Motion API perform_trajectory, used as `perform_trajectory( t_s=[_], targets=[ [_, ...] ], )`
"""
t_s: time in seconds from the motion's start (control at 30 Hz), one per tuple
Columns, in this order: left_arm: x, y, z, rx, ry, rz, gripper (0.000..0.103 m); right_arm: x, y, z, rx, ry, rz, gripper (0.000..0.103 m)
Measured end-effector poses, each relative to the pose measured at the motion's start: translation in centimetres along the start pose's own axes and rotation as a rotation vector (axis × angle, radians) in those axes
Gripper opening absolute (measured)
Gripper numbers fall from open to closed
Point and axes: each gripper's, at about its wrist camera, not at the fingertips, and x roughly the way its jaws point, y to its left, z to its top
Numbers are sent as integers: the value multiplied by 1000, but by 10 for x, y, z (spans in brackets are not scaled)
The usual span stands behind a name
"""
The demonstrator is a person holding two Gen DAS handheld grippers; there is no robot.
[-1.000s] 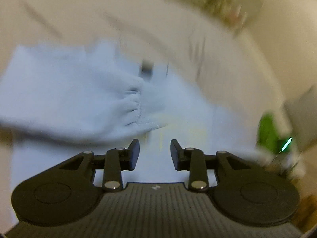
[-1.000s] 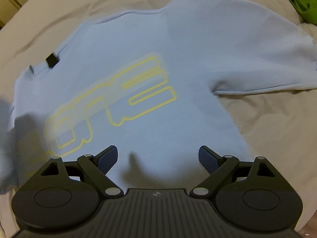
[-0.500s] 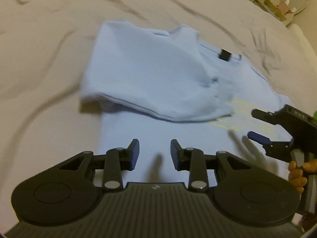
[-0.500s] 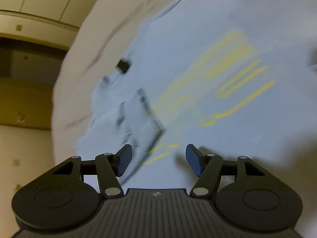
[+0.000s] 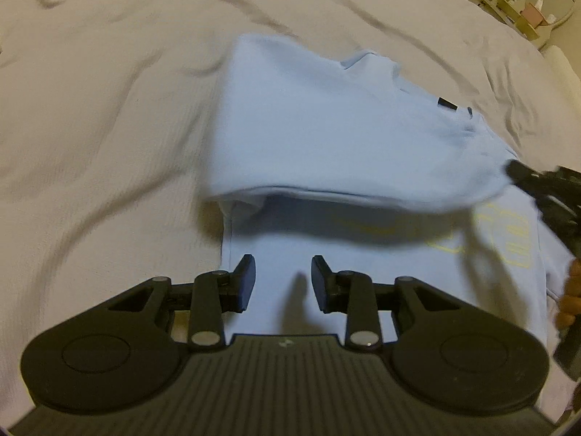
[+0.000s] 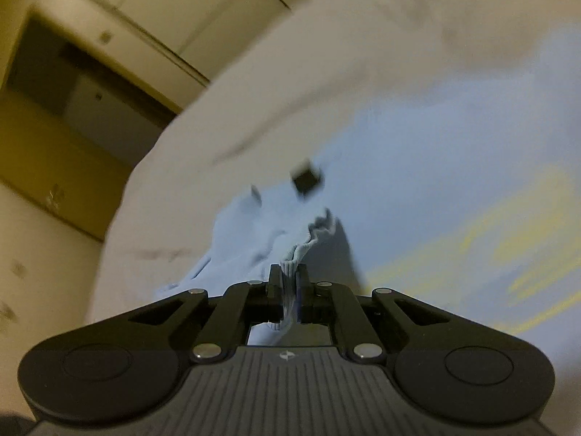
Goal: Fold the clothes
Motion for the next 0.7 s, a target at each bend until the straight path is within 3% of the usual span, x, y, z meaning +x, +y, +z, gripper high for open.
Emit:
perform_trajectory(
  t_s=[0.13,0.2,0.37,0.5,0.63,0.7],
  targets=[
    [7,-5,2,31,6,6,27,-14,-20,10,-19,-56,-175,7],
    [11,-9,2,54,11,17,27,-3,-44,12,63,-7,-212,7],
    [4,-26,5,113,-21,27,27,12,-56,14,81,34,-244,15],
    [-4,-43,14,155,-82,28,27,-5,-48,4,46,0,-242,13],
    [6,-54,30,169,-91,27,28,-21,-43,-4,28,-27,-234,7],
    [12,-57,35,177,-92,34,28,-26,-53,-3,79,-15,-210,17]
  ],
)
